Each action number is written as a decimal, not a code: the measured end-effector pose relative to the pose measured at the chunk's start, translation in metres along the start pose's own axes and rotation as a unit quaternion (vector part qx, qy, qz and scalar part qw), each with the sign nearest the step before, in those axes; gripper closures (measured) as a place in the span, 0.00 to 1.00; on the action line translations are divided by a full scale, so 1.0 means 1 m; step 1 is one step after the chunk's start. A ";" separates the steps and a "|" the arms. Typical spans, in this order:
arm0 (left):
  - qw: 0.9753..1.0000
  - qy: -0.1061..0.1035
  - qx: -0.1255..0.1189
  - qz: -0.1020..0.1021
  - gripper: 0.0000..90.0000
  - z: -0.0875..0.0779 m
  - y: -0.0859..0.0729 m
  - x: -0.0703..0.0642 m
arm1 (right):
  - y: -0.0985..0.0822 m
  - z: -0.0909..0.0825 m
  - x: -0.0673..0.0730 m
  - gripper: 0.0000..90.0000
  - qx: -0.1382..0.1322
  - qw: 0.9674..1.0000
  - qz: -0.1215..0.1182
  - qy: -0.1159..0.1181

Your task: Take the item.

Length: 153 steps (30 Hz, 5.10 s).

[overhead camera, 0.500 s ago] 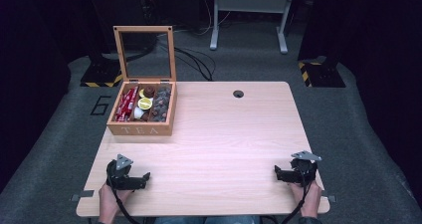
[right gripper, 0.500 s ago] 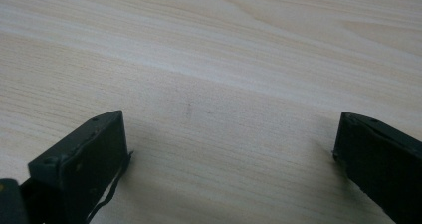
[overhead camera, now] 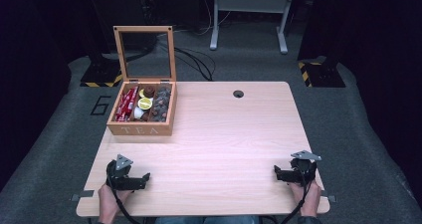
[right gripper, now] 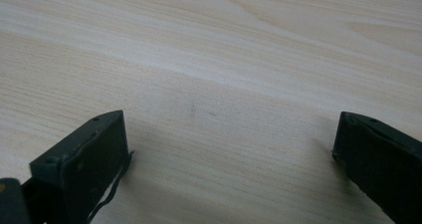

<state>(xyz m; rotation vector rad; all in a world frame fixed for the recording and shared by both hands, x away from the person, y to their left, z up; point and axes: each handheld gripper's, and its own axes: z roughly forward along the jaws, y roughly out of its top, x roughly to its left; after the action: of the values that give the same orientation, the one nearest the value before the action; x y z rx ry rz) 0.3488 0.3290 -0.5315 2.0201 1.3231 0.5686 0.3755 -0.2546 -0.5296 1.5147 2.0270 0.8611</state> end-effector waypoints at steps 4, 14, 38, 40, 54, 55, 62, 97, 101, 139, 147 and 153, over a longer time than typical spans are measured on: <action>1.000 0.000 0.001 -0.003 0.00 -0.003 0.002 0.003 | 0.000 0.000 0.000 0.00 -0.001 1.000 0.001 0.001; 1.000 0.005 -0.009 -0.006 0.00 -0.014 0.013 0.007 | 0.000 0.000 -0.001 0.00 0.000 1.000 -0.004 0.001; 1.000 0.000 -0.027 0.007 0.00 -0.021 0.053 0.017 | 0.000 0.000 0.000 0.00 0.001 1.000 -0.002 0.002; 1.000 0.000 -0.026 0.011 0.00 -0.022 0.056 0.018 | 0.000 0.000 0.000 0.00 0.001 1.000 -0.002 0.002; 0.999 0.007 -0.041 0.021 0.01 -0.025 0.079 0.022 | 0.000 0.000 0.000 0.00 0.001 1.000 -0.002 0.002; 0.999 0.004 -0.040 0.021 0.01 -0.025 0.083 0.023 | 0.000 0.000 0.000 0.00 0.001 1.000 -0.002 0.002; 0.999 0.001 -0.043 0.026 0.01 -0.027 0.097 0.026 | 0.000 0.000 0.000 0.00 0.001 1.000 -0.002 0.002; 0.997 -0.001 -0.069 0.020 0.01 -0.017 0.158 0.049 | 0.000 0.000 0.000 0.01 -0.001 1.000 -0.004 0.002; 0.997 0.001 -0.077 0.013 0.01 -0.016 0.166 0.054 | 0.000 0.000 0.000 0.01 -0.001 1.000 -0.004 0.002; 0.997 0.050 -0.053 -0.014 0.09 0.071 0.216 0.089 | 0.000 0.000 0.000 0.02 -0.004 1.000 -0.004 0.003; 0.997 0.062 -0.032 -0.013 0.17 0.094 0.212 0.093 | -0.001 0.000 0.000 0.02 -0.004 1.000 -0.007 0.003; 0.997 0.068 -0.021 -0.023 0.24 0.105 0.209 0.095 | 0.000 0.000 0.000 0.02 -0.003 1.000 -0.007 0.004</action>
<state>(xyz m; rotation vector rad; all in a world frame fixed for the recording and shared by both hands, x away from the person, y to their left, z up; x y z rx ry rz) 0.5895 0.3282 -0.4538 1.9406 1.4231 0.7173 0.3751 -0.2552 -0.5297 1.4944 2.0367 0.8668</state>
